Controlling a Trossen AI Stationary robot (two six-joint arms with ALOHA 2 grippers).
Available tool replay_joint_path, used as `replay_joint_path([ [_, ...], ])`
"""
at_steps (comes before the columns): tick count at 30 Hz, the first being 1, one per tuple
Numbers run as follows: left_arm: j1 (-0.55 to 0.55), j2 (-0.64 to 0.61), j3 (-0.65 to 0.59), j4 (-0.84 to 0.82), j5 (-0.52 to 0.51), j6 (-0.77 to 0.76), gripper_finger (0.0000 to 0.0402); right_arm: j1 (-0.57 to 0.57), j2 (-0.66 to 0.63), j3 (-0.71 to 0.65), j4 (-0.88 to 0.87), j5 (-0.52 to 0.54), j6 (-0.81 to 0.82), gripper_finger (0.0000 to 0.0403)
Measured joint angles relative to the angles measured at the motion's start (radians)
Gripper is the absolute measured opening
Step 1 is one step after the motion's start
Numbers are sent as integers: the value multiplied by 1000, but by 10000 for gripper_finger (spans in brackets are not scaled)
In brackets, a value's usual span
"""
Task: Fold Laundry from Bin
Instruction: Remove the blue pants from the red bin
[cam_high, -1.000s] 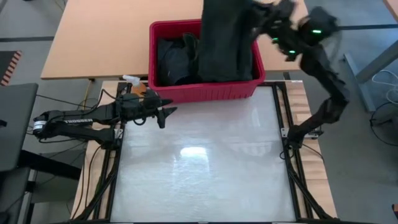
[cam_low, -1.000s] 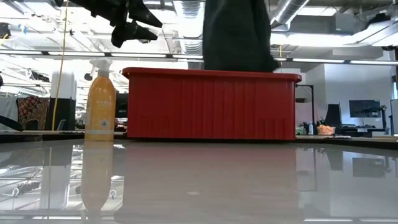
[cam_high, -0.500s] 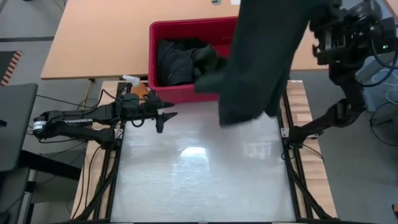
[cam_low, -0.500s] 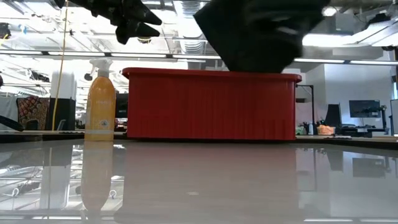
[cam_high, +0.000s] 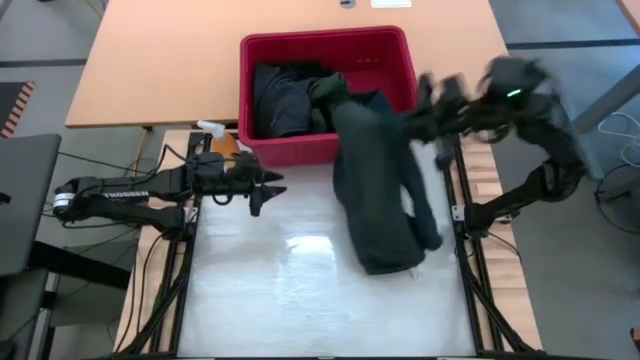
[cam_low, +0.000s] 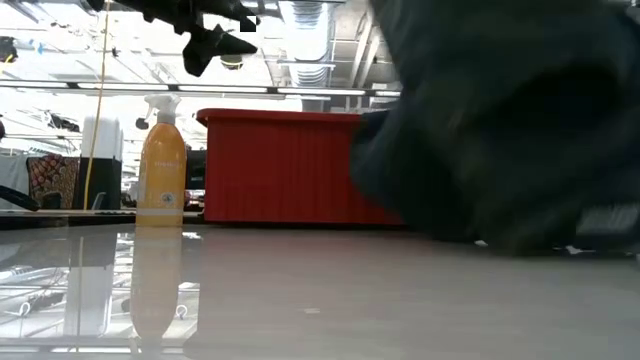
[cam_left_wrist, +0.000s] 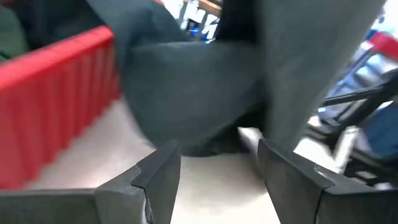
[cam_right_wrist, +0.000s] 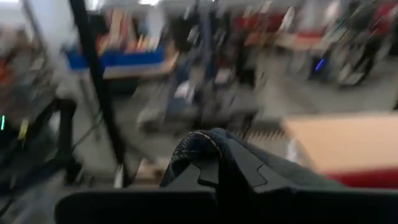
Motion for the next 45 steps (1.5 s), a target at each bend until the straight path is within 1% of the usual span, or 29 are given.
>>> replay_joint_path([
  [2, -40, 0, 0, 11, -4, -51, 203, 12, -21, -102, 17, -49, -3, 31],
  [4, -95, 1, 0, 16, -46, -89, 203, 15, -59, -235, 74, -116, 2, 29],
  [7, -202, 25, 0, 35, -178, -142, 203, 19, -120, -455, 225, -204, 48, 29],
  [8, -241, 40, 0, 36, -228, -161, 203, 25, -138, -524, 265, -220, 63, 29],
  [10, -318, 91, 0, 73, -319, -192, 203, 31, -169, -652, 322, -213, 75, 31],
  [12, -387, 161, 0, 136, -384, -219, 203, 33, -192, -742, 333, -158, 76, 31],
  [15, -469, 303, 0, 303, -433, -229, 203, 27, -222, -826, 306, -38, 67, 30],
  [19, -516, 494, 0, 554, -440, -146, 203, 6, -233, -865, 273, 219, 53, 31],
  [21, -519, 566, 25, 604, -437, -97, 203, -4, -233, -865, 273, 366, 53, 31],
  [23, -516, 620, 70, 601, -432, -35, 203, -15, -234, -859, 275, 487, 53, 31],
  [24, -513, 644, 98, 587, -428, 12, 203, -20, -234, -858, 277, 532, 53, 31],
  [26, -503, 692, 155, 558, -408, 122, 203, -36, -232, -858, 272, 571, 72, 31],
  [29, -479, 758, 262, 480, -405, 296, 203, -64, -223, -858, 259, 572, 126, 33],
  [31, -456, 801, 346, 399, -406, 415, 203, -82, -214, -858, 241, 572, 154, 35],
  [33, -430, 847, 439, 305, -364, 490, 203, -98, -211, -858, 222, 572, 171, 35],
  [36, -392, 921, 592, 128, -258, 541, 203, -108, -204, -857, 207, 571, 185, 41],
  [39, -363, 997, 746, -71, -198, 584, 203, -108, -204, -857, 196, 570, 184, 54],
  [42, -342, 1090, 882, -245, -174, 613, 203, -104, -204, -857, 193, 570, 184, 73],
  [45, -326, 1177, 991, -380, -177, 615, 203, -100, -204, -857, 186, 564, 184, 96],
])
